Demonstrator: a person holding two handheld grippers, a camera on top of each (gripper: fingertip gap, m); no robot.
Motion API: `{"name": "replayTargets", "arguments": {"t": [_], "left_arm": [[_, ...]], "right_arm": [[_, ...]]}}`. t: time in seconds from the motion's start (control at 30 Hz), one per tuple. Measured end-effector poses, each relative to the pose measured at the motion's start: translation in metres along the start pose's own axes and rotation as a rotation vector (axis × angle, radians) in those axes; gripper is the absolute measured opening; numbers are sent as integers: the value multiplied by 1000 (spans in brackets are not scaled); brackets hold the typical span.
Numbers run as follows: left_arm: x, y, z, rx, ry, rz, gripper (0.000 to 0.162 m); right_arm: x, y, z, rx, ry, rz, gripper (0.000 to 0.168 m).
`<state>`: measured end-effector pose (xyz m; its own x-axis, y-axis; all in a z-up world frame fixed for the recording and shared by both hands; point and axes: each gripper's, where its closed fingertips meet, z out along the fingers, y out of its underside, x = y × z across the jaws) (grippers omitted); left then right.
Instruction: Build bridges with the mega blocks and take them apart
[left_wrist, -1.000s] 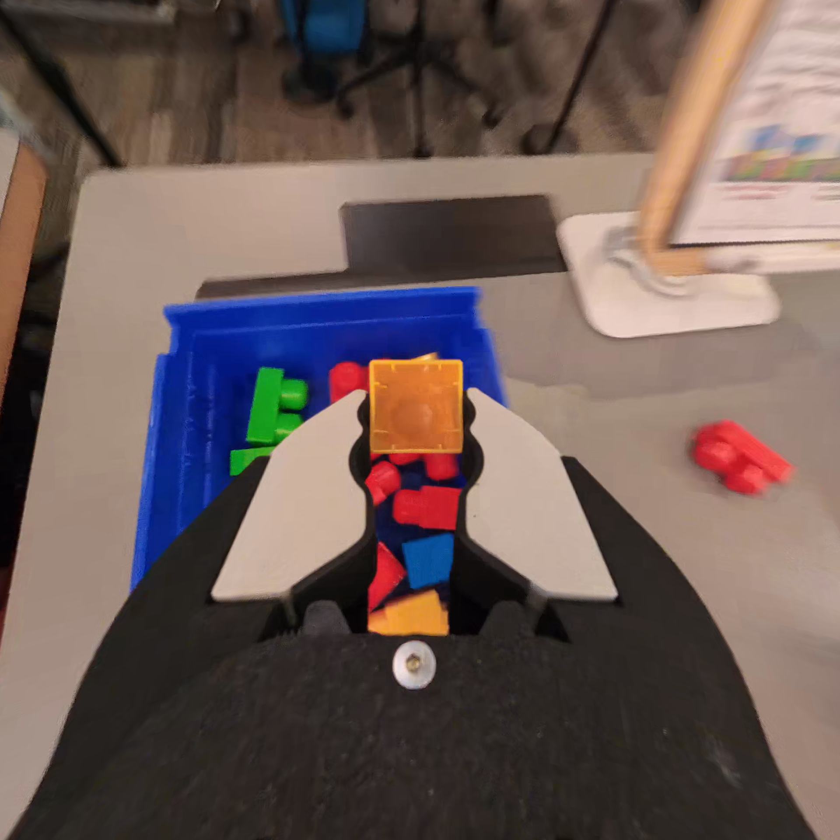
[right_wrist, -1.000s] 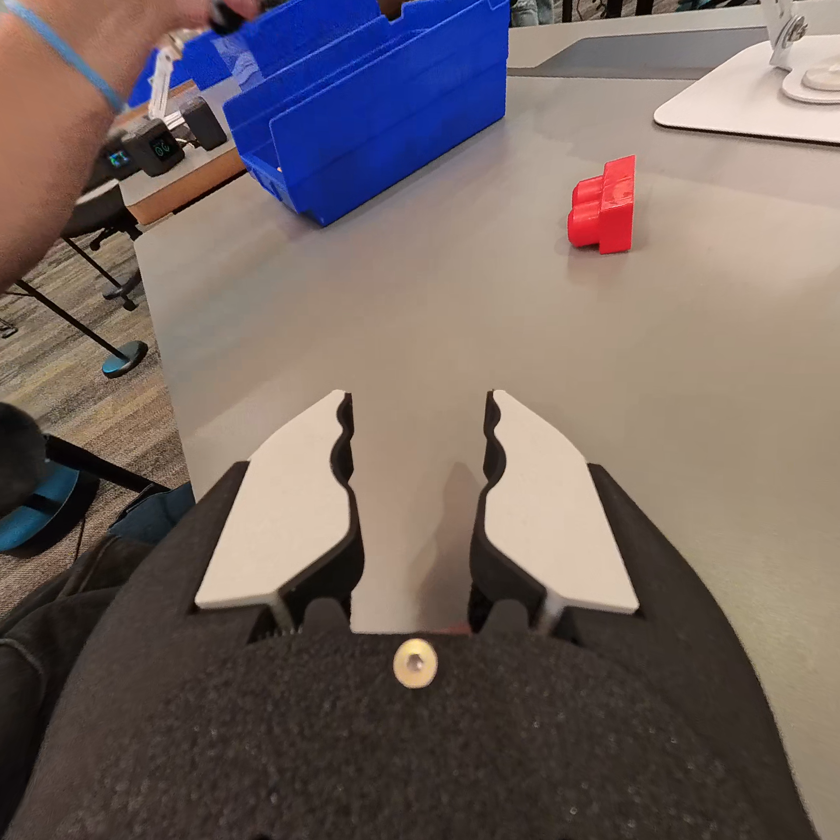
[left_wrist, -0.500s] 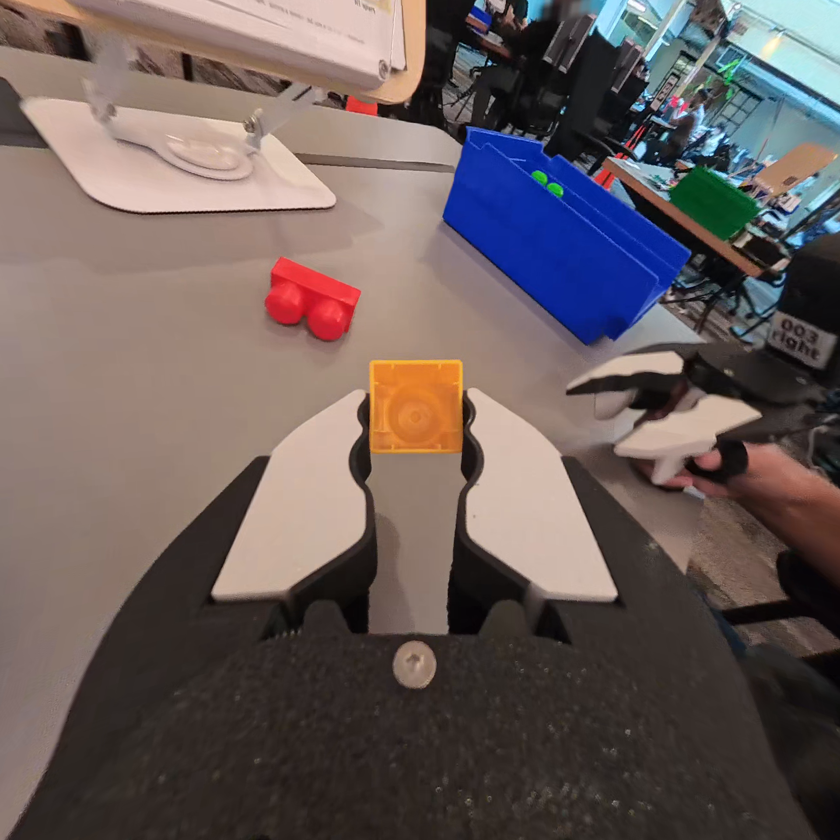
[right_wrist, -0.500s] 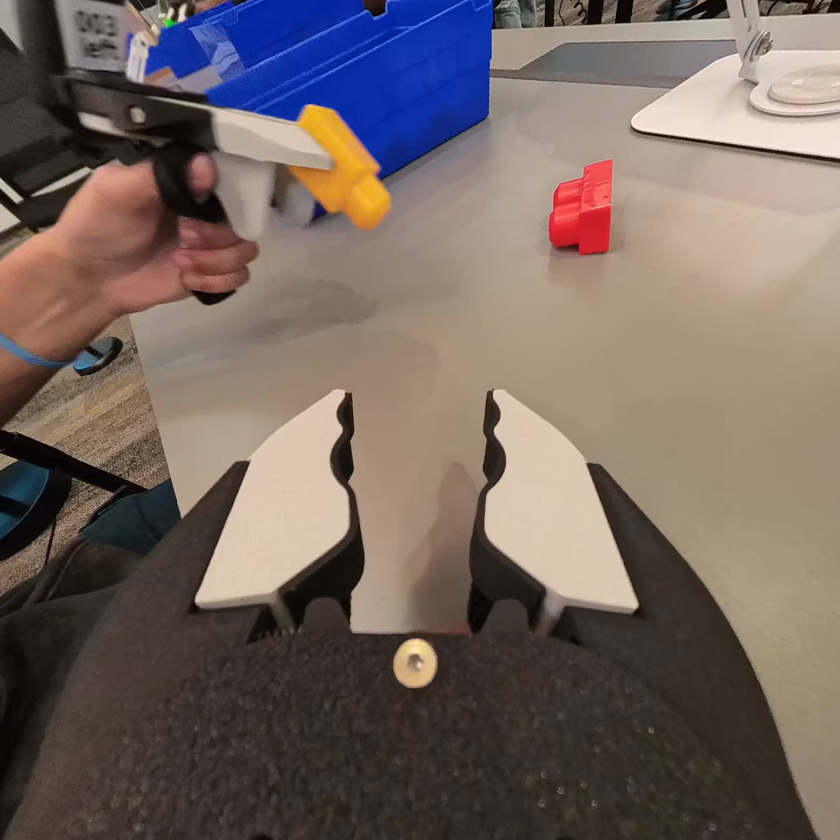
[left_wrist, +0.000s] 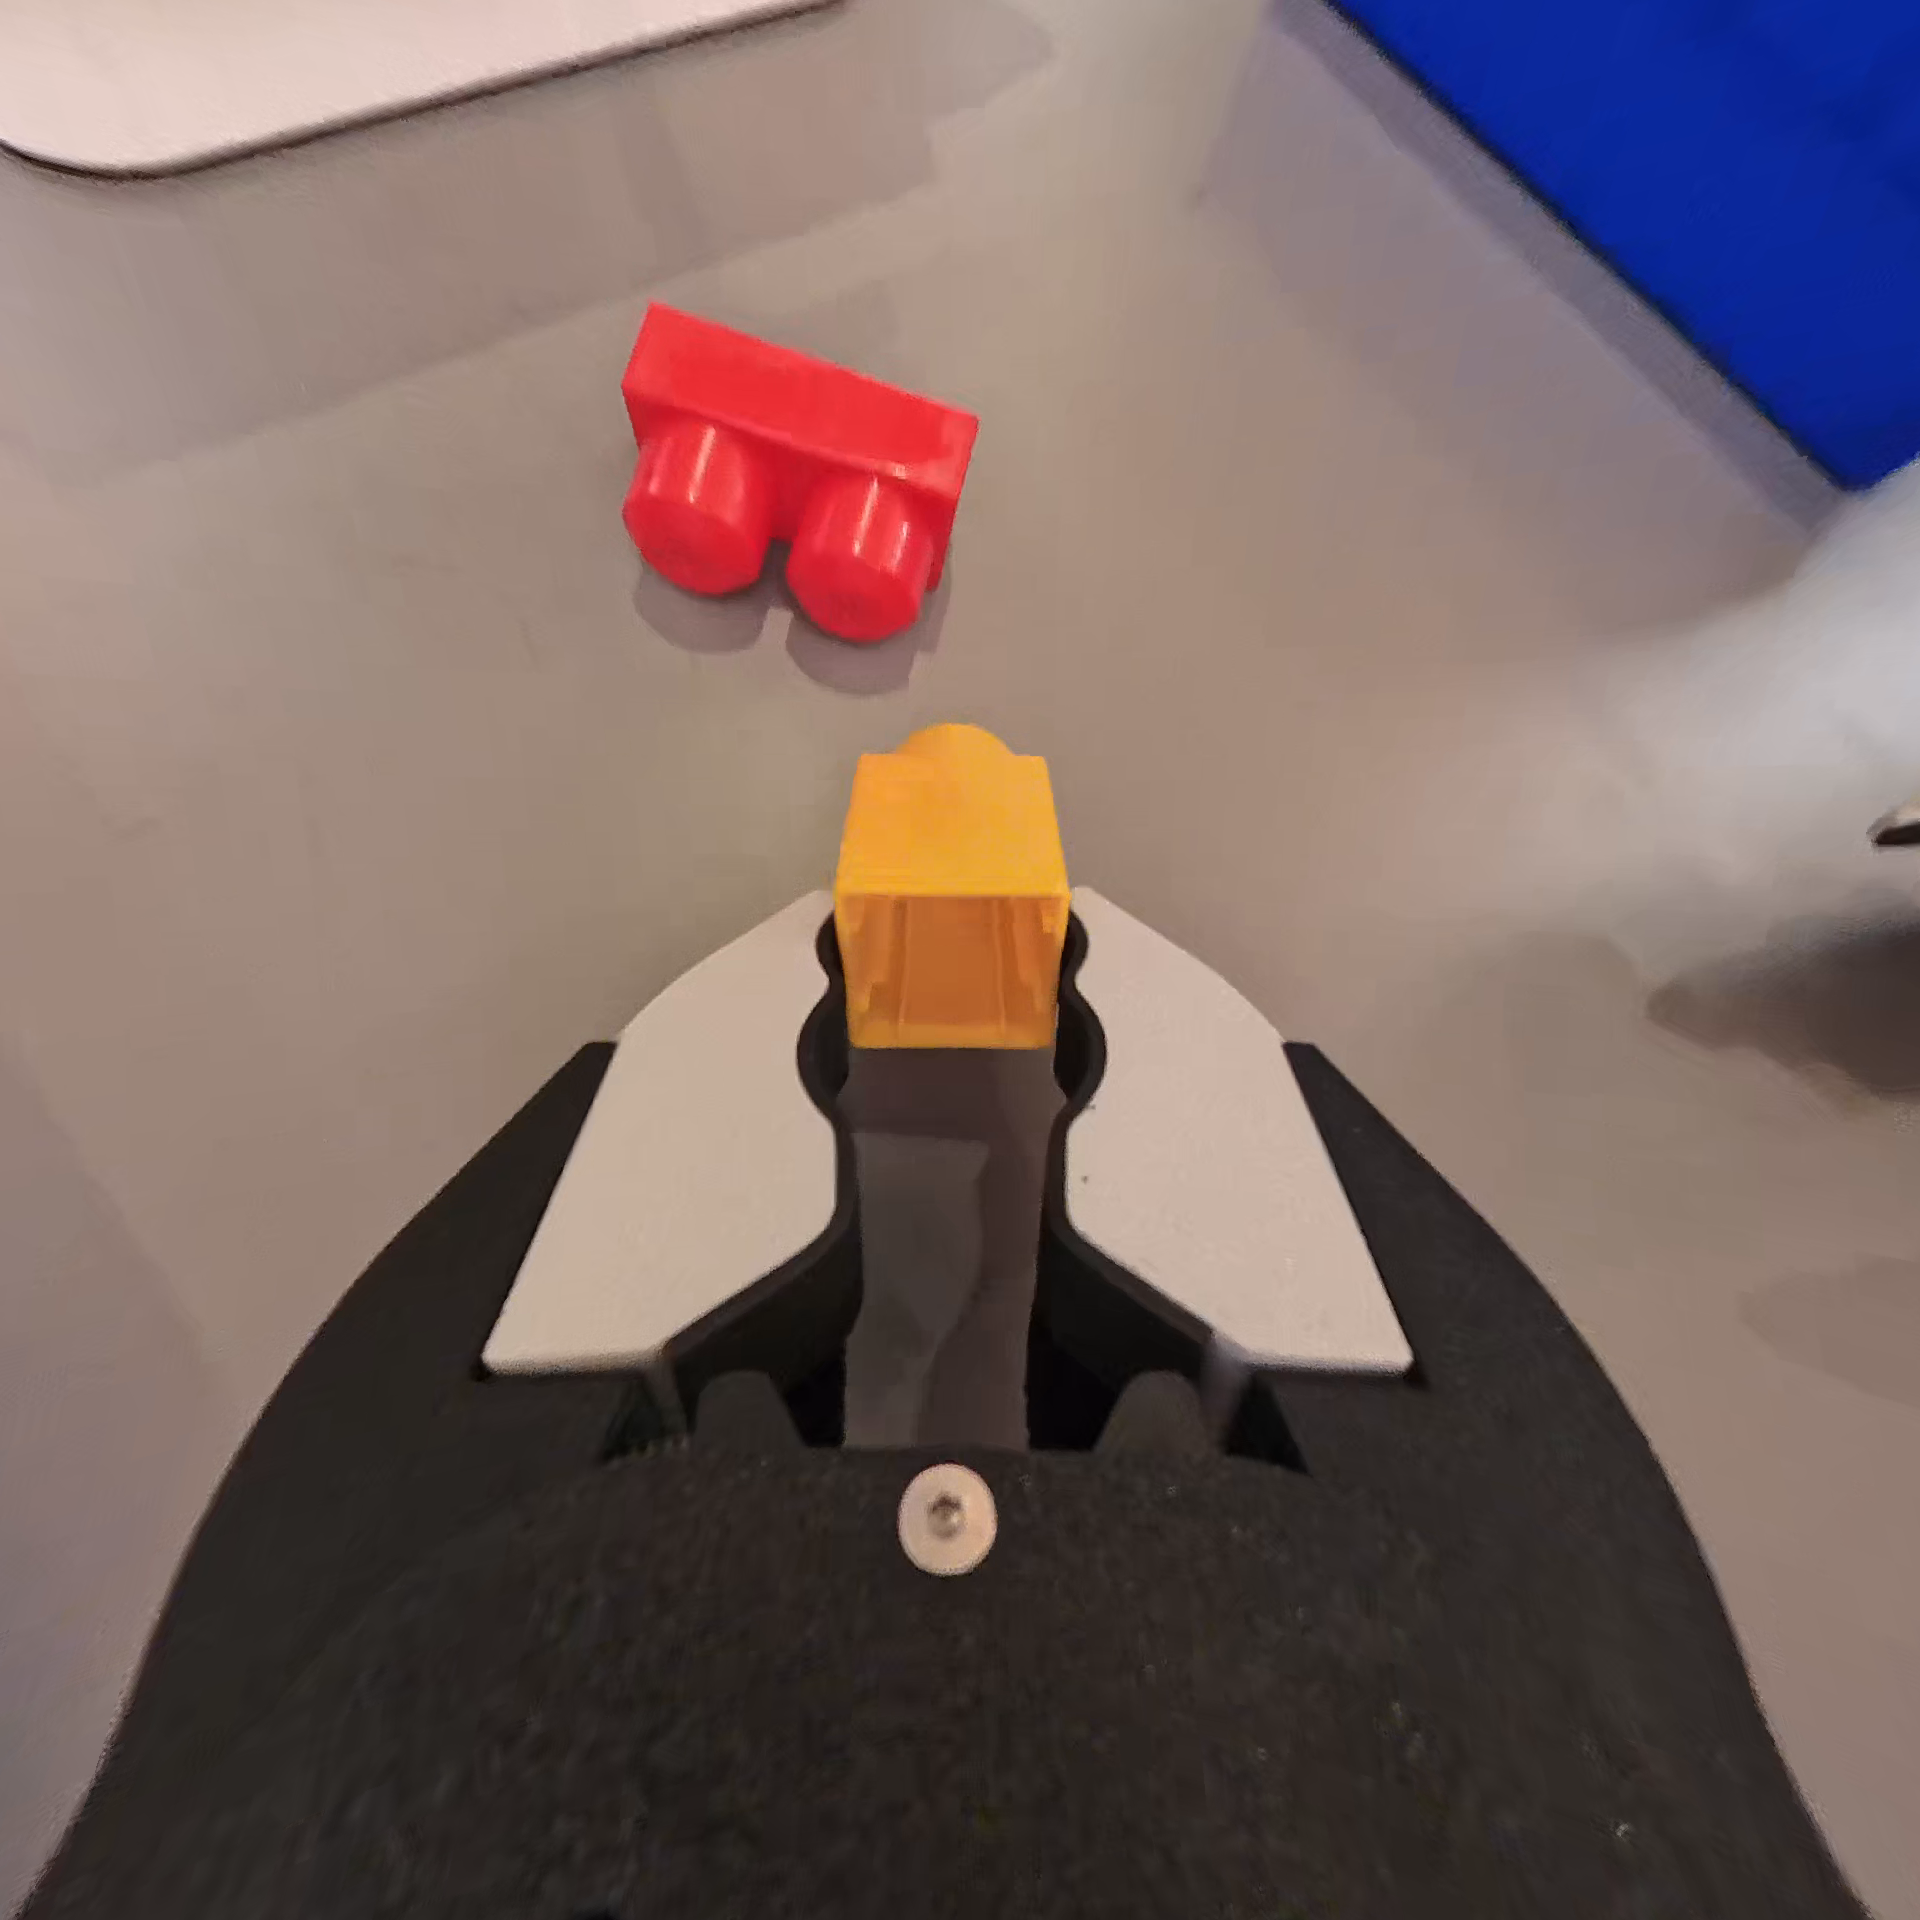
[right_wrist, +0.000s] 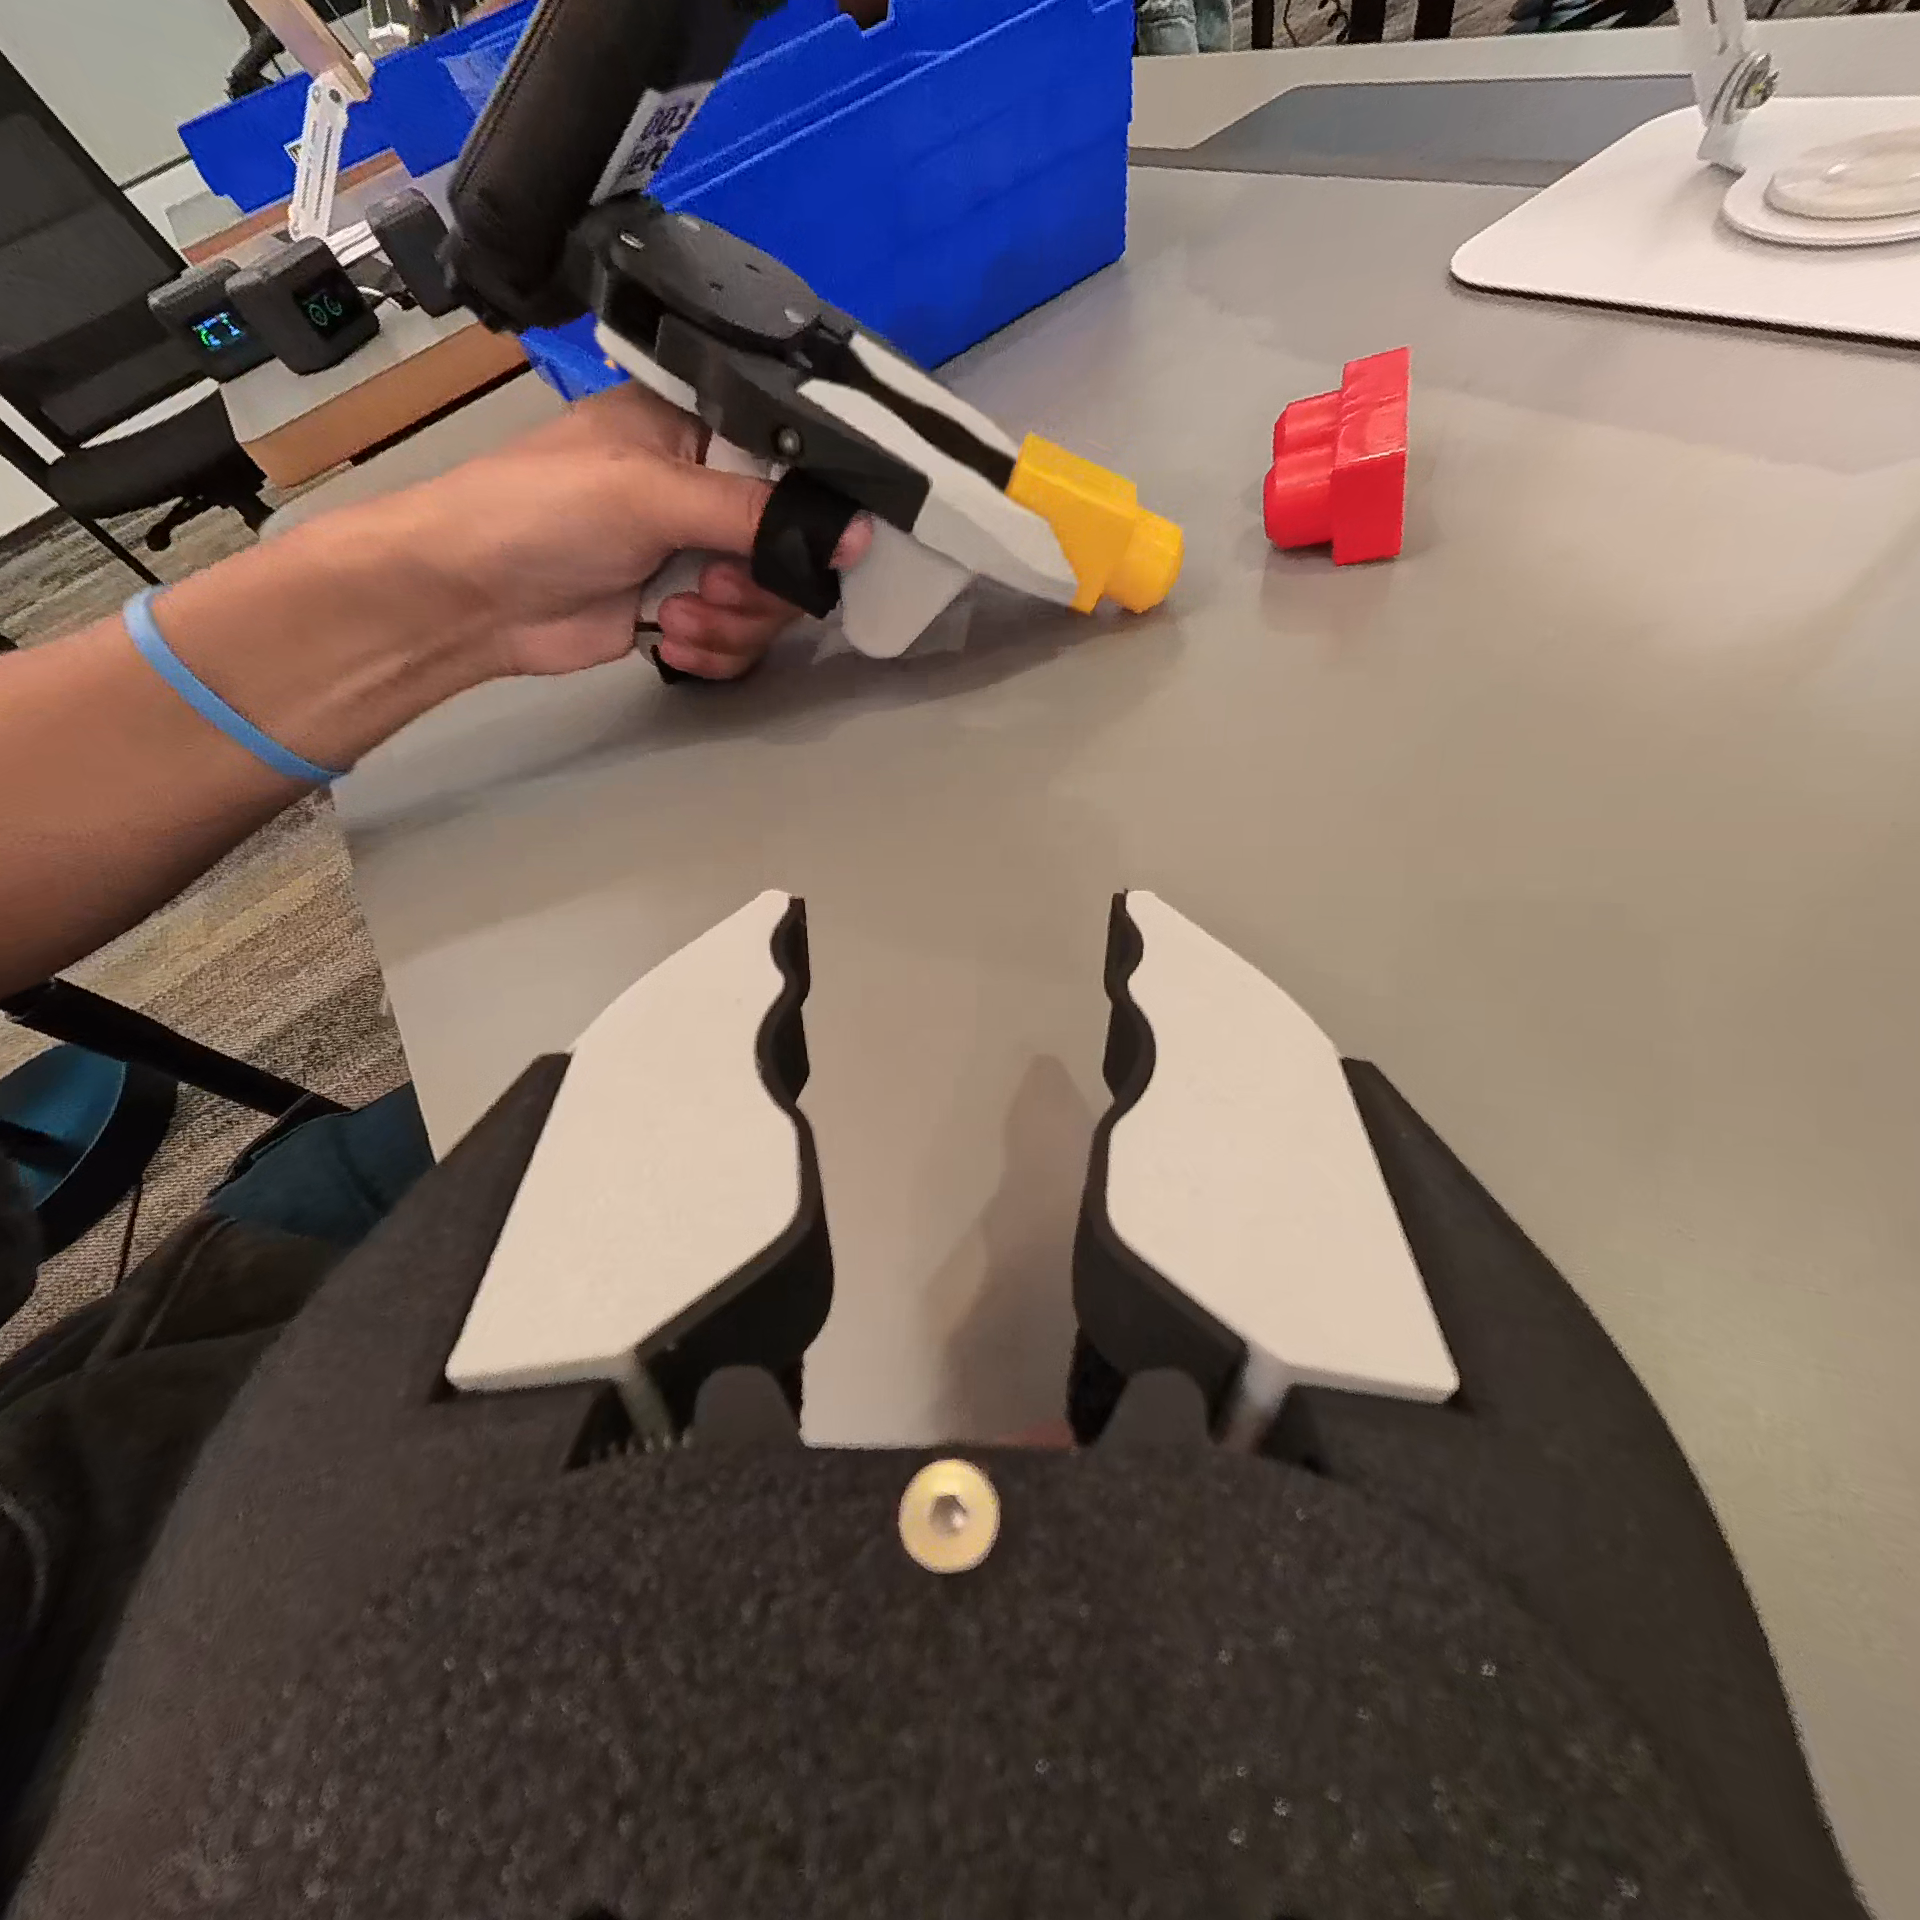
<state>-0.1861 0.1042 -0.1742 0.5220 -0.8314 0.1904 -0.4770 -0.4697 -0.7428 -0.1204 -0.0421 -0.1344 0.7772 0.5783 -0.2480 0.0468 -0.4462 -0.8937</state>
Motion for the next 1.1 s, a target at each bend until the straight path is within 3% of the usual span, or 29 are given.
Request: {"name": "replayTargets", "arguments": {"t": [0.1, 0.23, 0.3, 0.5, 0.63, 0.8, 0.93, 1.03, 1.1], "left_arm": [[-3, 15, -1, -65, -28, 21, 40], [-3, 21, -6, -109, -59, 49, 68], [1, 26, -17, -115, -61, 45, 73], [37, 37, -126, 194, 35, 0, 81], [37, 73, -208, 407, 109, -103, 92], [8, 118, -254, 468, 73, -145, 105], [-19, 106, -267, 448, 49, -30, 102], [-36, 83, -264, 312, 163, 70, 106], [-61, 61, -263, 230, 142, 162, 108]], "right_arm": [[-1, 1, 2, -15, -9, 2, 55], [0, 1, 3, -18, -18, 17, 55], [0, 1, 2, -14, -18, 17, 55], [-1, 1, 2, -10, -26, 16, 55], [-2, 3, 3, -25, -32, 20, 55], [-2, 4, 4, -35, -34, 20, 55], [-2, 3, 4, -31, -32, 12, 55], [-3, 3, 4, -31, -33, 8, 55], [-3, 5, 5, -41, -33, 8, 55]]}}
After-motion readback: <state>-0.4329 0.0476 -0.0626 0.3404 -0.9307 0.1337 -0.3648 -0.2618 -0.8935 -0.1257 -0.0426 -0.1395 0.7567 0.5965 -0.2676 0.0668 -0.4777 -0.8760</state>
